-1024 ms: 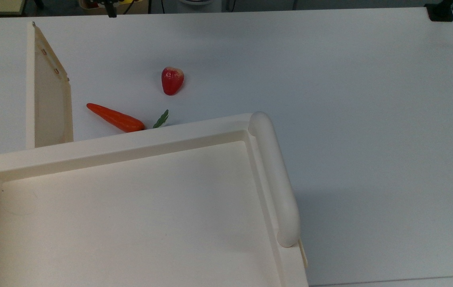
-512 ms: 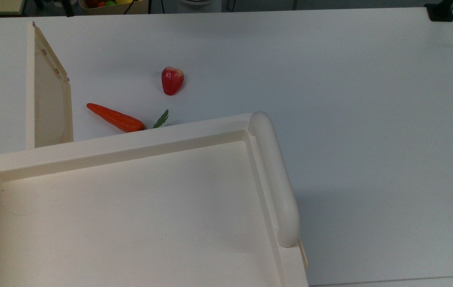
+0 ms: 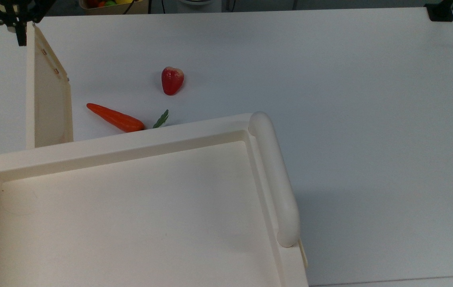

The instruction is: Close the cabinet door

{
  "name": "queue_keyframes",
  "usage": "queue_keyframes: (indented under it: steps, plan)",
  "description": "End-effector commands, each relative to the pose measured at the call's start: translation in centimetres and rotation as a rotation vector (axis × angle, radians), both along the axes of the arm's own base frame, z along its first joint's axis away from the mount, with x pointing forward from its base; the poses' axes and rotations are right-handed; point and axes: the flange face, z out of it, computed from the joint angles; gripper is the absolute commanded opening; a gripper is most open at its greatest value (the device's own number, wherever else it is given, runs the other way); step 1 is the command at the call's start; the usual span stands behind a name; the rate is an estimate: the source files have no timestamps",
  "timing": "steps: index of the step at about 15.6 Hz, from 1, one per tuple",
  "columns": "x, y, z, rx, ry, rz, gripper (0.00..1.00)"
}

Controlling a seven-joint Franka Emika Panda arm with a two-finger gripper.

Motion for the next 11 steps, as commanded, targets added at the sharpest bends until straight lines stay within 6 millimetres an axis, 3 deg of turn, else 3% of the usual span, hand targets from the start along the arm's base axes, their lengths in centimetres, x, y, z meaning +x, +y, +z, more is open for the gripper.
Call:
queue_keyframes:
  steps: [1, 4, 11]
  plan:
    - [1.0, -0.7, -0.1, -0.042, -0.086, 0.014, 0.00]
    - [1.9, -0.4, -0.5, -0.031, -0.140, 0.019, 0.00]
    - [3.4, 5.5, -1.7, -0.002, -0.133, 0.143, 0.00]
